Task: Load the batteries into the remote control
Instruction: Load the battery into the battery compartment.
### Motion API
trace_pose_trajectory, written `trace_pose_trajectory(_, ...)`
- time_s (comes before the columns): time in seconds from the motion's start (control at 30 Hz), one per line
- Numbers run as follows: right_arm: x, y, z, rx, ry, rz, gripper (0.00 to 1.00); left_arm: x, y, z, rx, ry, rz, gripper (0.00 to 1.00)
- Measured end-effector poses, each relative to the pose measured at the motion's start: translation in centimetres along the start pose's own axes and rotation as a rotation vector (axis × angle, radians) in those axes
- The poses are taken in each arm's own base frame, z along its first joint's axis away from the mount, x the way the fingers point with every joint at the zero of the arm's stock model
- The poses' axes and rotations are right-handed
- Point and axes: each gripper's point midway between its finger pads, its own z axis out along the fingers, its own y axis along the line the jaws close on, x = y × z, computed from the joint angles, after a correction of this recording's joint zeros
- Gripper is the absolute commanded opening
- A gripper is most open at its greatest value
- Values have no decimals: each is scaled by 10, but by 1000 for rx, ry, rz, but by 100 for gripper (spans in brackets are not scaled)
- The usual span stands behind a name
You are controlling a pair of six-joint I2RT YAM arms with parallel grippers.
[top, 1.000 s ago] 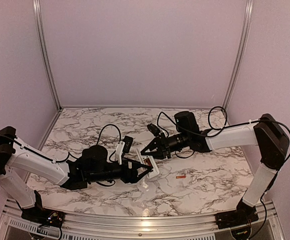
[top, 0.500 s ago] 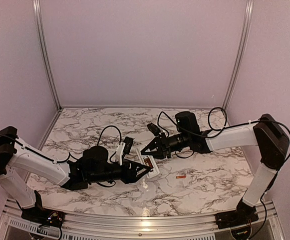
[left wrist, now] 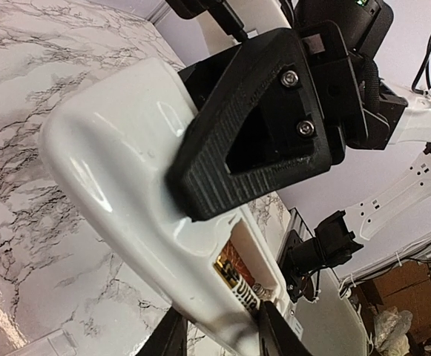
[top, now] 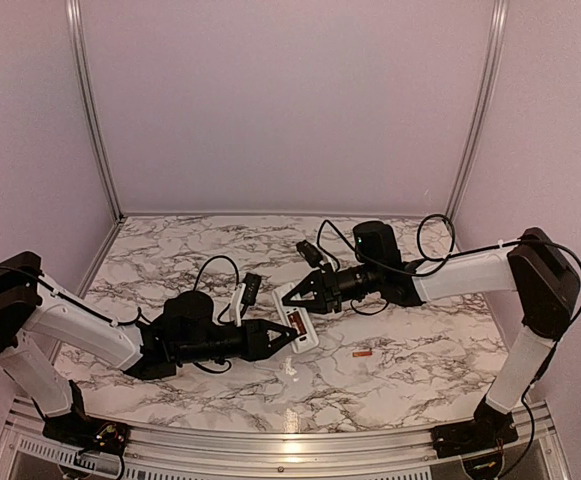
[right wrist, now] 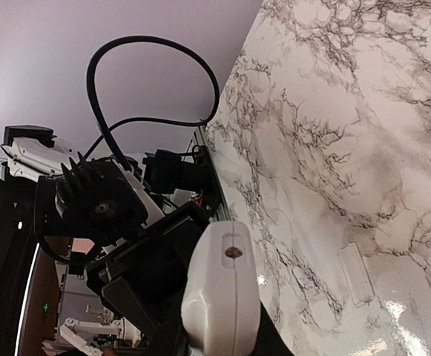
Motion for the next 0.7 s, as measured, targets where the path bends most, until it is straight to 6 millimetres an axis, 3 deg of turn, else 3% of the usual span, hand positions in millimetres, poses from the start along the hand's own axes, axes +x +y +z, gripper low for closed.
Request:
trace_pose_trajectory(0.23,-2,-5,0,23,-16,-4,0,0,6,1,-32,-1,-44,24)
trace_pose_trajectory(0.5,2,-16,2,78,-16,20,0,-8,20,4,-139,-23,-32,48)
trace_pose_trajectory(0.7,13,-18,6,85,19,44,0,-10,24,5,-158,-25,11,51)
